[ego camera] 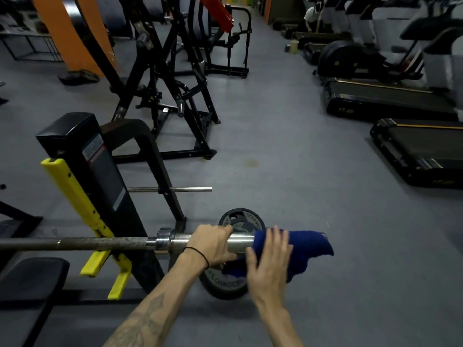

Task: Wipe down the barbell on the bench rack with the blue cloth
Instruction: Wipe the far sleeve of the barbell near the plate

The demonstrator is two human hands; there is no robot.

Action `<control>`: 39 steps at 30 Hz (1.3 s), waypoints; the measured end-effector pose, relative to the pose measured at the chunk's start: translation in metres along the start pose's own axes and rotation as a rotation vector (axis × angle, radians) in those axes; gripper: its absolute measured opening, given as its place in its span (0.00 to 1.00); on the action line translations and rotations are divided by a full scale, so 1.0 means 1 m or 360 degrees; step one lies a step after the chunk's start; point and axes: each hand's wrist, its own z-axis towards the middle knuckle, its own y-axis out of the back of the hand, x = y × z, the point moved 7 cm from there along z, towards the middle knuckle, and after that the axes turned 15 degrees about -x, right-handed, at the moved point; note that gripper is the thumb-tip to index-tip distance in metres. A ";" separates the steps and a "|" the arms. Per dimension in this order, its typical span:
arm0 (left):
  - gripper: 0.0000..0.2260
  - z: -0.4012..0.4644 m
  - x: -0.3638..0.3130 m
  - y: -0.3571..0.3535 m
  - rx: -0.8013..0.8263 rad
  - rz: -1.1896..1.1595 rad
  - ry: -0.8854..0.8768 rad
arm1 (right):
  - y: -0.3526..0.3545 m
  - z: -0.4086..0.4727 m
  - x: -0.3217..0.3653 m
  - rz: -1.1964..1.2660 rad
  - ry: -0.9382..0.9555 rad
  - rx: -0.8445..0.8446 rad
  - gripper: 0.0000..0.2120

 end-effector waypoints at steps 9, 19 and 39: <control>0.26 -0.016 0.003 0.000 -0.0424 -0.0110 -0.0337 | 0.026 0.021 -0.040 -0.0119 0.0467 0.0088 0.30; 0.29 -0.050 0.030 0.010 -0.0628 0.0103 -0.0148 | -0.019 -0.034 0.047 0.0048 0.0642 0.0310 0.33; 0.24 -0.056 0.039 0.011 -0.0585 0.0078 -0.0070 | 0.001 -0.005 0.002 -0.0125 0.0065 -0.0076 0.32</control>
